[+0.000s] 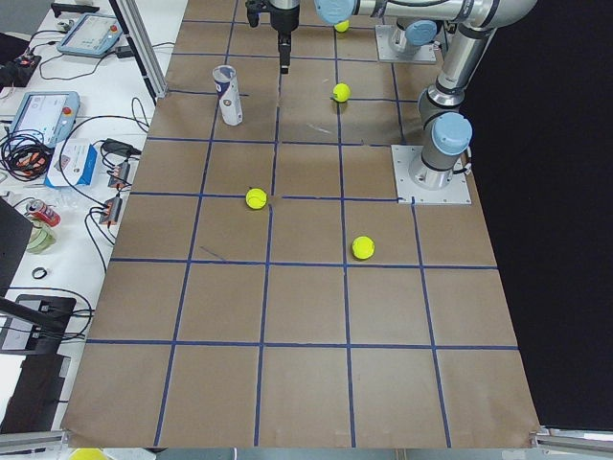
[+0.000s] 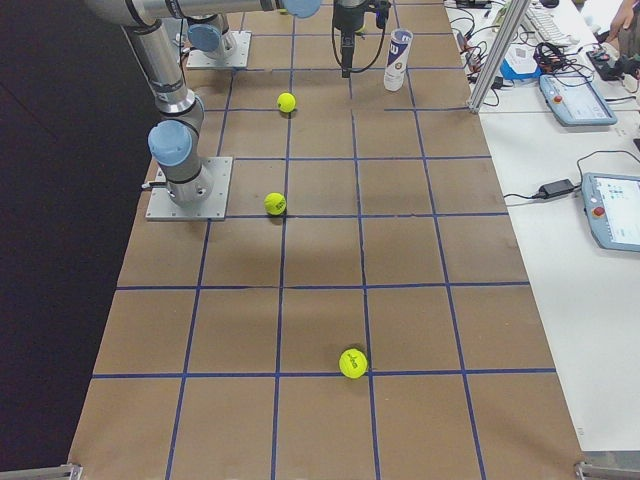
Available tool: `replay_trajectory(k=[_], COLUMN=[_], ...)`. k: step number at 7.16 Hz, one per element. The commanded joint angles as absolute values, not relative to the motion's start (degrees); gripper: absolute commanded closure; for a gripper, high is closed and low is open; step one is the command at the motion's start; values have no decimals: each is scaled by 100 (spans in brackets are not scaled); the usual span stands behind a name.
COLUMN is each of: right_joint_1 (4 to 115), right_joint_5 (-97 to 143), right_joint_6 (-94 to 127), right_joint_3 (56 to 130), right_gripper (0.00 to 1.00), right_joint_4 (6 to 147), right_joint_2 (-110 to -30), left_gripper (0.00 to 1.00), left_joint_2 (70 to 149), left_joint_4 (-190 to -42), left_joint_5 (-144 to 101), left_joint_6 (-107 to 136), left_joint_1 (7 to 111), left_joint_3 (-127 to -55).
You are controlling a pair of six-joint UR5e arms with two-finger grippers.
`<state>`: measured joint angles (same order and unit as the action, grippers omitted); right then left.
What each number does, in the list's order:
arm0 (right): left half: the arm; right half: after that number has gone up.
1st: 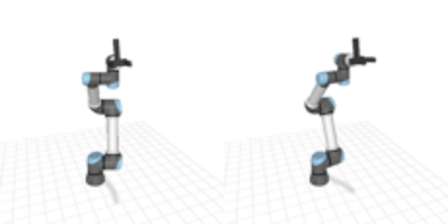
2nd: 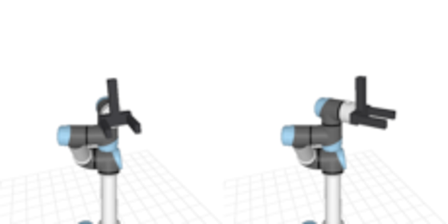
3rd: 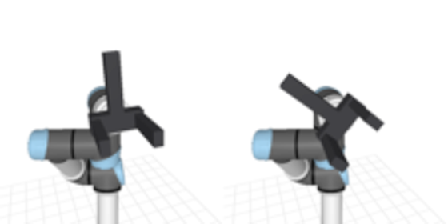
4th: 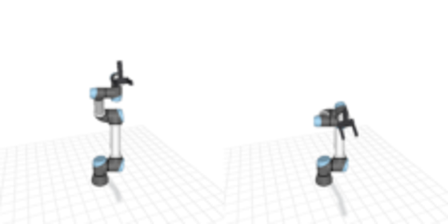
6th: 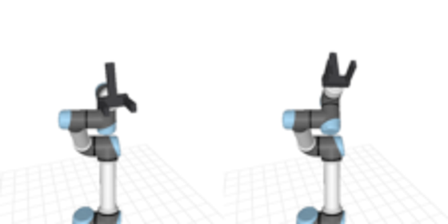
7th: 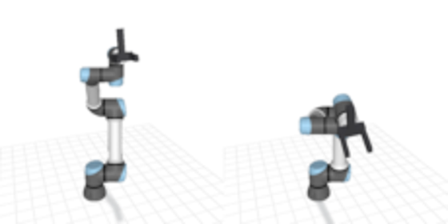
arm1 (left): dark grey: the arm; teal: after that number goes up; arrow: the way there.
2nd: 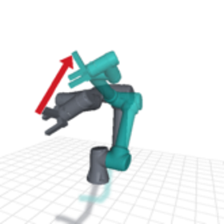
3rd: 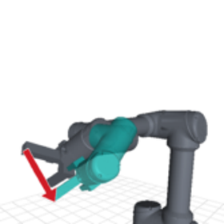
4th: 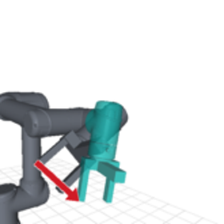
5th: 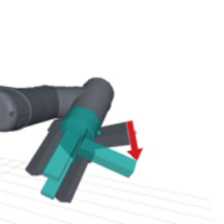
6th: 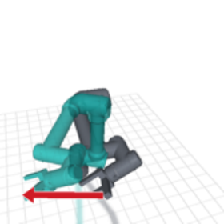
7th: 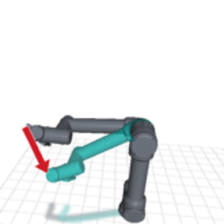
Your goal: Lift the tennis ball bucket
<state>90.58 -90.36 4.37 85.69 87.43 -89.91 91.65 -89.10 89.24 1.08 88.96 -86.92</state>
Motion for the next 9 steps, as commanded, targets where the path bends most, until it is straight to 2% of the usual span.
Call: replay_trajectory(k=[1,9], right_joint_1=[9062,9062], right_joint_5=[-9026,-9026], right_joint_6=[431,431], right_joint_3=[8569,8561], right_gripper=[0,0], right_joint_4=[8745,8736], right_joint_2=[-8991,-8991], left_gripper=[0,0], left_joint_2=[9229,9255], left_joint_4=[-8868,-8798], left_joint_5=[8921,8727], left_joint_6=[71,79], left_joint_1=[8895,8895], left_joint_3=[-8640,-8561])
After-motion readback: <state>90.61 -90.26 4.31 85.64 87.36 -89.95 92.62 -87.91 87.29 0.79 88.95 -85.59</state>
